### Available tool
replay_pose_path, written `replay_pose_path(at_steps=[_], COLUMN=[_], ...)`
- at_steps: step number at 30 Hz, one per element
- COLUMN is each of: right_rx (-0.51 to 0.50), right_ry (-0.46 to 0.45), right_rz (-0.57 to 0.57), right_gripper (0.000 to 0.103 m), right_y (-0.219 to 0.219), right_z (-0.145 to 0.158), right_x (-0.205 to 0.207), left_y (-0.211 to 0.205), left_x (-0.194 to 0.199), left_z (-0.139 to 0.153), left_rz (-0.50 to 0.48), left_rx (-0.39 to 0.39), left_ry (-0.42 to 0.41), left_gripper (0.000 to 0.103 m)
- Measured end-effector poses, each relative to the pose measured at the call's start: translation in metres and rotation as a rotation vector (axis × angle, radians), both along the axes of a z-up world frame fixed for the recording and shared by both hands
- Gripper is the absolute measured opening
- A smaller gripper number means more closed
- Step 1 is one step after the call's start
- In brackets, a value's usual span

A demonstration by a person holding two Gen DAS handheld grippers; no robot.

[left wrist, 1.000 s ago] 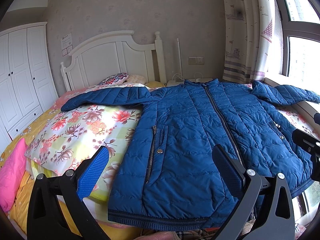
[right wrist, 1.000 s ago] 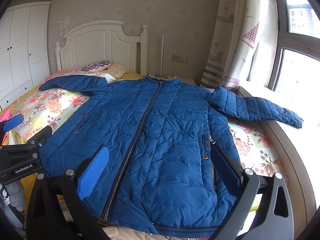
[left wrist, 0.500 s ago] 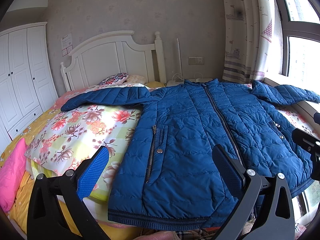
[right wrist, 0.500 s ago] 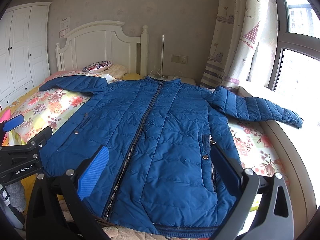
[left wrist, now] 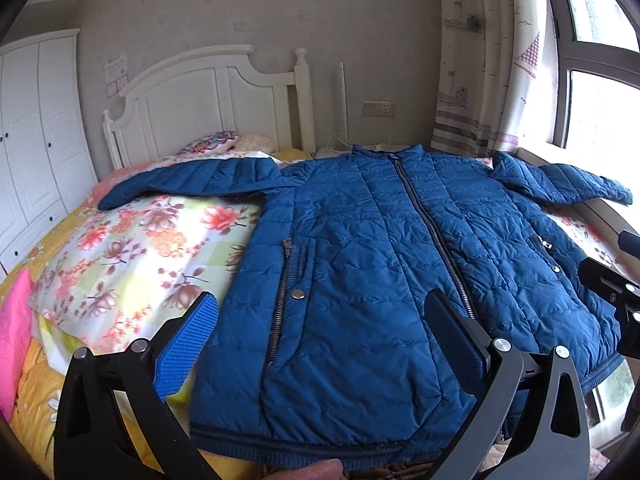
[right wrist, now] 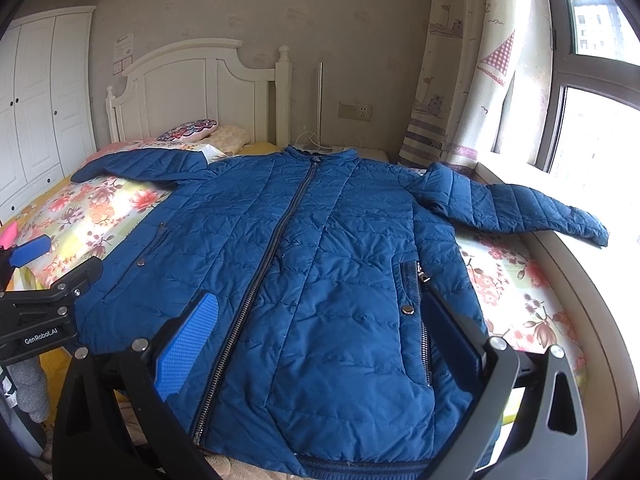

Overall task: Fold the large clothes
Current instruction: 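Grasp the jacket sleeve with the right tool and fold it across the body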

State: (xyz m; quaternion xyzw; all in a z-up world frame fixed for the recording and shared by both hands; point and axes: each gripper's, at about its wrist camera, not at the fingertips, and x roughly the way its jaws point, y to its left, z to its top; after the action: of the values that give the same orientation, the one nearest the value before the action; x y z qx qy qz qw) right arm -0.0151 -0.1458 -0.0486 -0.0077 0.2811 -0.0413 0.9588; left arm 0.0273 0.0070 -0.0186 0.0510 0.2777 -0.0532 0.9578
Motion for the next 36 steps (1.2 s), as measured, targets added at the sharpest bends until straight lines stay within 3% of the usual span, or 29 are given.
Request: replay_pose_path(at_steps=[7, 10, 13, 16, 20, 30, 31, 33, 35, 36], right_rx=[0.086, 0.106, 0.175, 0.269, 0.357, 0.368, 0.366, 0.347, 0.333, 0.297], right_ry=[0.066, 0.069, 0.066, 0.049, 0.030, 0.085, 0.075, 0.043, -0.048, -0.082], right_rz=[-0.095, -0.202, -0.329, -0.453, -0.566, -0.752, -0.762, -0.790, -0.758, -0.737], right_gripper=[0.100, 0.100, 0.100, 0.100, 0.101, 0.100, 0.092, 0.042, 0.015, 0.012], right_y=[-0.057, -0.098, -0.156, -0.218, -0.286, -0.356, -0.360, -0.362, -0.354, -0.344], right_z=[-0.014, -0.016, -0.019, -0.025, -0.031, -0.053, -0.052, -0.046, -0.031, -0.022], right_x=[0.038, 0.058, 0.084, 0.112, 0.152, 0.226, 0.227, 0.227, 0.225, 0.227], left_y=[-0.041, -0.047, -0.050, -0.046, -0.045, -0.041, -0.042, -0.042, -0.042, -0.042], left_x=[0.092, 0.147, 0.191, 0.230, 0.255, 0.259, 0.259, 0.259, 0.259, 0.259], left_z=[-0.029, -0.038, -0.044, -0.055, -0.072, -0.083, -0.083, -0.084, -0.084, -0.084], left_rz=[-0.132, -0.111, -0.049, -0.023, -0.056, -0.077, -0.078, -0.078, -0.077, -0.078], left_rx=[0.179, 0.168, 0.186, 0.095, 0.024, -0.017, -0.017, -0.012, -0.008, -0.009], left_ry=[0.149, 0.233, 0.220, 0.269, 0.339, 0.379, 0.380, 0.381, 0.381, 0.380], left_gripper=[0.099, 0.099, 0.099, 0.099, 0.099, 0.099, 0.099, 0.099, 0.099, 0.099])
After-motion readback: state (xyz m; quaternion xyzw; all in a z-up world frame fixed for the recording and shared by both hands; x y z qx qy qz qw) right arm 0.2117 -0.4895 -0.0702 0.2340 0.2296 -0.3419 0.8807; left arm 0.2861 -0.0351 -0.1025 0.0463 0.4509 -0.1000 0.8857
